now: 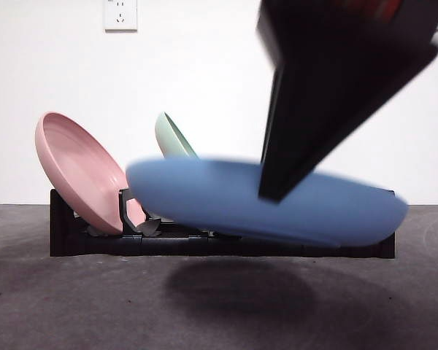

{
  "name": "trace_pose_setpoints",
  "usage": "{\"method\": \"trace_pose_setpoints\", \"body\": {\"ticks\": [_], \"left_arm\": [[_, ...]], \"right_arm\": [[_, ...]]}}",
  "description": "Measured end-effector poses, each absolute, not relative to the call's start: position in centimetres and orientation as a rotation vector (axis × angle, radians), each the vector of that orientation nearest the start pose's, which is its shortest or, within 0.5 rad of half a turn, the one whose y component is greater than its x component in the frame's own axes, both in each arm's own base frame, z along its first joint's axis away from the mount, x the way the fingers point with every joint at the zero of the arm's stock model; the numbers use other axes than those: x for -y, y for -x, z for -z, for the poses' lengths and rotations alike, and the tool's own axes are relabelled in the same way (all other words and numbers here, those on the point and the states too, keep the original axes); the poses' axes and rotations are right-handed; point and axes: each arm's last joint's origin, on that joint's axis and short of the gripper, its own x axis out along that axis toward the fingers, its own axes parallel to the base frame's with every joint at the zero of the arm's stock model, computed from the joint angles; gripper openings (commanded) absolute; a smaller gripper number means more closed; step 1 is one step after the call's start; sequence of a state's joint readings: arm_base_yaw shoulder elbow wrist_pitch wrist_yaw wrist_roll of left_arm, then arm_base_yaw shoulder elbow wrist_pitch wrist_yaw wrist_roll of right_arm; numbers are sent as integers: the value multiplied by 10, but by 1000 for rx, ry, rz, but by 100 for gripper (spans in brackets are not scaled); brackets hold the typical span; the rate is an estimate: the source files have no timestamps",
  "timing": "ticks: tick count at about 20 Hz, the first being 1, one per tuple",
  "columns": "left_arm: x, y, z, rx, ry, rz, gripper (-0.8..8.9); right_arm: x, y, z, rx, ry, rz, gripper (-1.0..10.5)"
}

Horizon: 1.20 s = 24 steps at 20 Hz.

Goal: Place the plate

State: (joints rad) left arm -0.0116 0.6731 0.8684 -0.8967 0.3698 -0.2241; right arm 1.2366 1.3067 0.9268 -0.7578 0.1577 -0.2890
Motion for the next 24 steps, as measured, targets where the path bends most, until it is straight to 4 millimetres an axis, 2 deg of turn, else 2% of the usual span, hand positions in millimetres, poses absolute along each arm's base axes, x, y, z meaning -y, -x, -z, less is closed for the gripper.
{"method": "trace_pose_setpoints", "body": {"ticks": [7,15,18,22,24], "left_arm": [[12,-115,-313,-734,338,287,340],[12,-115,-313,-734,338,287,340],[12,-115,-313,-734,338,287,340],[12,-114,-313,-741,339,286,340],[12,-114,-313,-744,344,284,340]], "right_arm": [[-256,-96,-204,-755,1070,-1107,11],[-268,-101,-175,-816,1139,-1109,27],[-268,-101,-174,-826,1146,-1107,226],[-264,-97,-176,-908,1084,-1147,252],[-262,-92,-195,-915,955,-1245,277]]}}
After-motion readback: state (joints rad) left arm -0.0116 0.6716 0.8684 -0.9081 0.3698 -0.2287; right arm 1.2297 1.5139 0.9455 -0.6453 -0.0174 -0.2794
